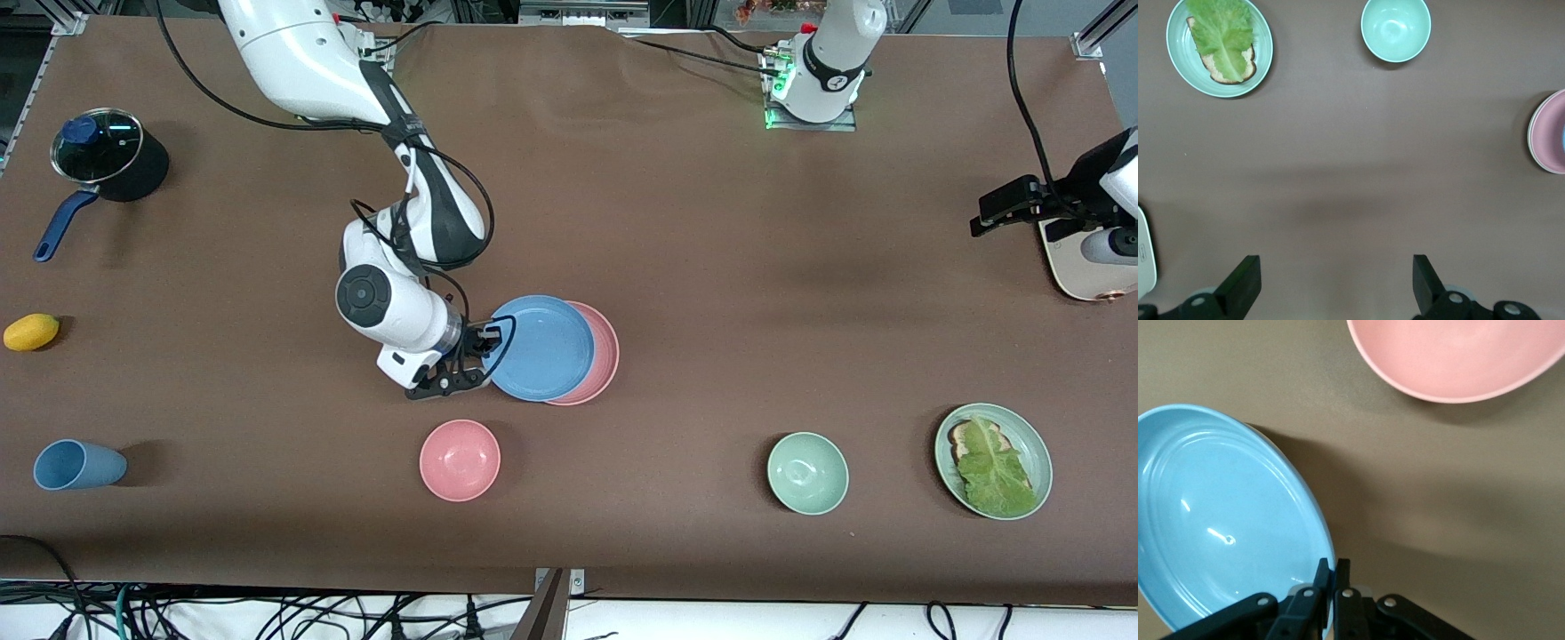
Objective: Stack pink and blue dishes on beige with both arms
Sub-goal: 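Slide the blue plate with the right gripper onto the pink plate, then open the right gripper and pull it back from the plates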
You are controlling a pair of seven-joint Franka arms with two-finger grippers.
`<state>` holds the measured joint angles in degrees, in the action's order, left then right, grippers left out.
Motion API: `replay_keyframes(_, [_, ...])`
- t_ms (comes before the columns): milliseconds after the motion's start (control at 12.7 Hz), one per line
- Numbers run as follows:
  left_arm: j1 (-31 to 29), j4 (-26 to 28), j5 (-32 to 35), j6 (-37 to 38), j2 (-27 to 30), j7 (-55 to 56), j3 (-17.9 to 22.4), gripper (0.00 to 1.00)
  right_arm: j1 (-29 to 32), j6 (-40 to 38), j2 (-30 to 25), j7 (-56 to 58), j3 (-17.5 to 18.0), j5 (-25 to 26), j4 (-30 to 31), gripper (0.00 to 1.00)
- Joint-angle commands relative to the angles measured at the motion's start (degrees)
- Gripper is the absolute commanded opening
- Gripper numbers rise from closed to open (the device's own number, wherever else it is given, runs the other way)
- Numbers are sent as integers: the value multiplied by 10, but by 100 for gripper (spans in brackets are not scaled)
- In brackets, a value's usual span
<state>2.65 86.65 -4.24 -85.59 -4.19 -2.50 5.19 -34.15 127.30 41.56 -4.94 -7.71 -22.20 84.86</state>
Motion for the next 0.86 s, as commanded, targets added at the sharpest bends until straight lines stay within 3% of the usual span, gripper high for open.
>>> replay_keyframes(0, [-1, 20, -4, -12, 16, 8, -3, 100, -19, 5, 14, -27, -7, 10, -19, 0])
replay_keyframes(236, [3, 20, 7, -13, 16, 7, -4, 100, -21, 17, 21, -27, -7, 20, -19, 0])
replay_keyframes(314, [3, 21, 19, -13, 16, 7, -4, 100, -21, 17, 21, -28, -7, 19, -19, 6])
replay_keyframes(393, [5, 22, 35, -13, 16, 0, -4, 100, -21, 17, 20, -25, -8, 22, -19, 99])
replay_keyframes(629, [3, 21, 29, -12, 14, -5, -4, 100, -18, 16, 6, -25, -11, 42, -20, 100])
replay_keyframes(786, [3, 21, 28, -10, 12, -4, -4, 100, -17, -8, -17, -24, -32, 44, -17, 100])
